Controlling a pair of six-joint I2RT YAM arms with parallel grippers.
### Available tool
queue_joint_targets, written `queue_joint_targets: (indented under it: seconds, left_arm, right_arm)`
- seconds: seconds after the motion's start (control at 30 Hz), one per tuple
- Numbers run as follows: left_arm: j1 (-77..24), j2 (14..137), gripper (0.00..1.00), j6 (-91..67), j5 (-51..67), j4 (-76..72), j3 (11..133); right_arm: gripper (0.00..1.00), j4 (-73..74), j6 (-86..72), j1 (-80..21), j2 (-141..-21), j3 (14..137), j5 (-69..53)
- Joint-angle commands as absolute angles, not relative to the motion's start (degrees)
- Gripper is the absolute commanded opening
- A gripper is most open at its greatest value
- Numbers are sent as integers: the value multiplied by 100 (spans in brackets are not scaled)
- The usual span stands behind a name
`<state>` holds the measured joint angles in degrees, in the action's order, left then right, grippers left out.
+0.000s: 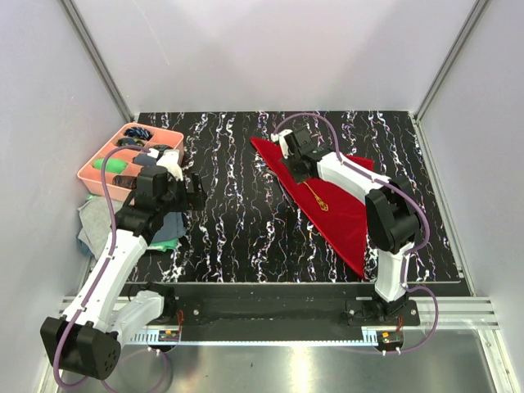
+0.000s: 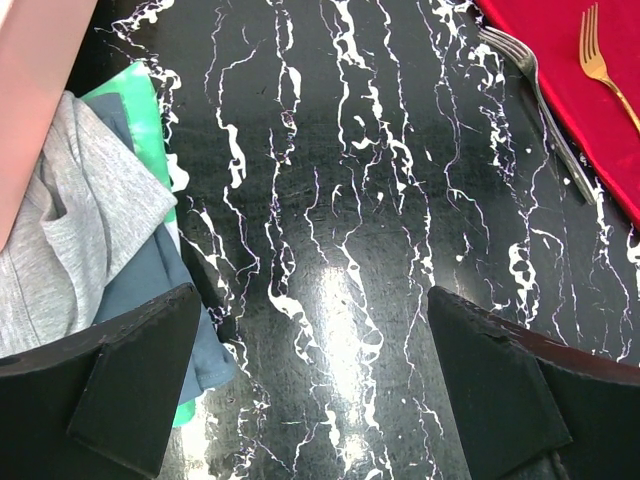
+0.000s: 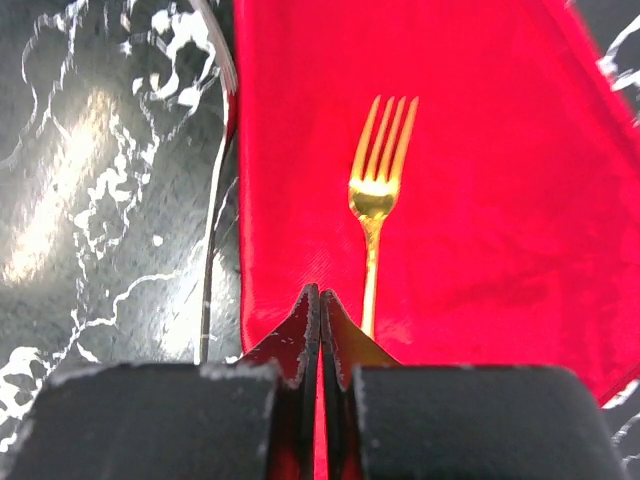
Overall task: Fold the napkin, place the utensils inside, and roll it up
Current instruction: Fold the napkin
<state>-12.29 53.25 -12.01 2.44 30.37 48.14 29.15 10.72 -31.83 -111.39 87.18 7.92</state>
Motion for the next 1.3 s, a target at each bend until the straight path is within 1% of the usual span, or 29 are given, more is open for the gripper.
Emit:
queue_joint_targets:
  seconds: [0.0,0.1,0.17,0.33,0.77,1.27]
  left_arm:
    - [-1204,5265,99,-1151,439,2874,4816]
    - [-1204,5273,99,-1151,448,2874,4816]
    - [-1204,5273,99,-1151,457,2874,4816]
    - [-1204,5309,99,-1143,413,2865,4799]
    - [-1204,5405,99,-1143,466,2874,4816]
    - [-1204,5440,99,-1151,545,2874,4808]
  right_arm:
    - [0,2769,1003,-3182,-10819,8535,212]
    - [0,2769,678,-3190,-10951,8613,-288]
    - [6,2786,484,-3190,-11161,8727,-562]
    - [21,2769,158,-3190,-11619,9070,-589]
    - [27,2769,105,-3331,-12199,9360,-624]
    - [31,2927,105,-3384,-12594,9518,-106]
